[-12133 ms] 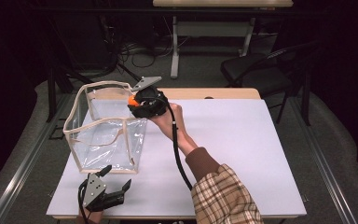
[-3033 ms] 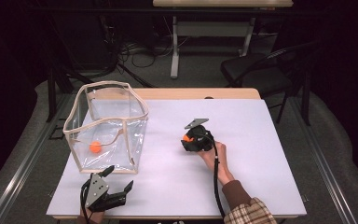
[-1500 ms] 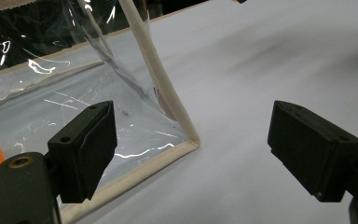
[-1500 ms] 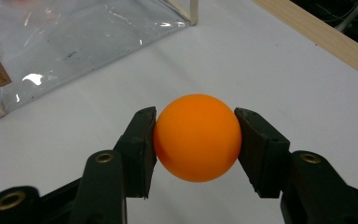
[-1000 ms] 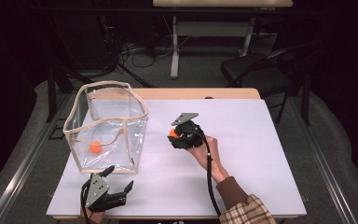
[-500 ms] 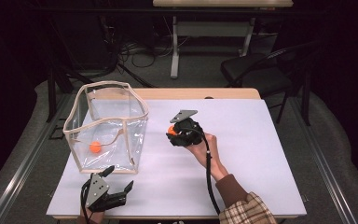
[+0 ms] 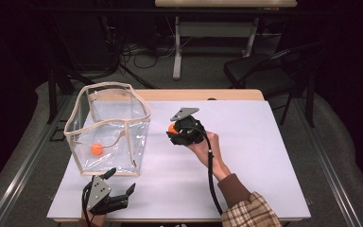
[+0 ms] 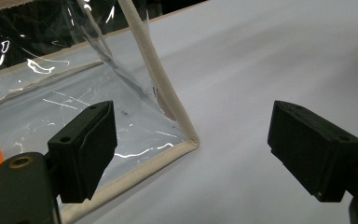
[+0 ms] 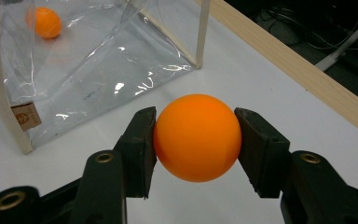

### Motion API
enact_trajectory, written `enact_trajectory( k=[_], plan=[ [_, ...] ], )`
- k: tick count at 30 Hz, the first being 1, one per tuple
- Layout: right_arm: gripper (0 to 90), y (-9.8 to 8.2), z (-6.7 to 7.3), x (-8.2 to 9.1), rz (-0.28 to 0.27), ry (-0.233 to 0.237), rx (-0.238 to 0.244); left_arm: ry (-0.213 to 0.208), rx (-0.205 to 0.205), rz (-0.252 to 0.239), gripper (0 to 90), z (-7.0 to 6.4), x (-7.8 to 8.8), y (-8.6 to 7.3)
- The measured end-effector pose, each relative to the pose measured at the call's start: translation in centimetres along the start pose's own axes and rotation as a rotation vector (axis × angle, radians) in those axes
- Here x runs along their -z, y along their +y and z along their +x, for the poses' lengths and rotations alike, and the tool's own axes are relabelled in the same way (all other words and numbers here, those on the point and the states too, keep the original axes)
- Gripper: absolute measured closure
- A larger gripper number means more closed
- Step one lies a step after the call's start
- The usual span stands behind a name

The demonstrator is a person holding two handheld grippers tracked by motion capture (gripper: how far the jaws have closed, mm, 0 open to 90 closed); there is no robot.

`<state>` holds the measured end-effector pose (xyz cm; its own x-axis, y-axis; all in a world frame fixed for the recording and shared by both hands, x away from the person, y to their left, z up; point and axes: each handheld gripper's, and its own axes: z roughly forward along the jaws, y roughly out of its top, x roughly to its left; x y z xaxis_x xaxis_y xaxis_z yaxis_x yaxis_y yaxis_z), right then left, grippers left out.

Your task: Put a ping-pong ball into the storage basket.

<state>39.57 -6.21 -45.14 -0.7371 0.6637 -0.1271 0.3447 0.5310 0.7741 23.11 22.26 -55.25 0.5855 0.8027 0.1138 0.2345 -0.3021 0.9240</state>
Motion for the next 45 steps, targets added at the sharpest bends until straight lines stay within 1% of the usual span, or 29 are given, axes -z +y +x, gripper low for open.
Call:
enact_trajectory(
  k=[1,9,12,25,26,27,36,45],
  plan=[
    [50.2,0.0,0.0,0.0,-0.001,-0.001,0.004,0.000,0.000,0.000,15.8,0.0,0.0,0.0],
    [50.2,0.6,-0.2,0.2,-0.007,0.004,-0.005,0.000,0.001,0.001,15.8,0.0,0.0,0.0],
    [50.2,0.8,-0.2,0.3,-0.014,0.003,0.004,0.000,0.002,0.000,15.8,0.0,0.0,0.0],
    [50.2,2.0,-0.4,0.6,-0.026,-0.002,0.006,0.000,0.001,-0.001,15.8,0.0,0.0,0.0],
    [50.3,2.1,-0.4,0.6,-0.025,-0.003,0.001,0.000,0.001,-0.001,15.8,0.0,0.0,0.0],
    [50.2,2.2,-0.4,0.6,-0.031,-0.002,0.007,0.001,-0.001,-0.002,15.8,0.0,0.0,0.0],
    [50.2,3.0,-0.5,0.9,-0.047,0.002,0.006,0.000,0.002,-0.001,15.8,0.0,0.0,0.0],
    [50.3,3.6,-0.6,1.2,-0.054,-0.004,0.011,0.000,0.001,-0.001,15.8,0.0,0.0,0.0]
  ],
)
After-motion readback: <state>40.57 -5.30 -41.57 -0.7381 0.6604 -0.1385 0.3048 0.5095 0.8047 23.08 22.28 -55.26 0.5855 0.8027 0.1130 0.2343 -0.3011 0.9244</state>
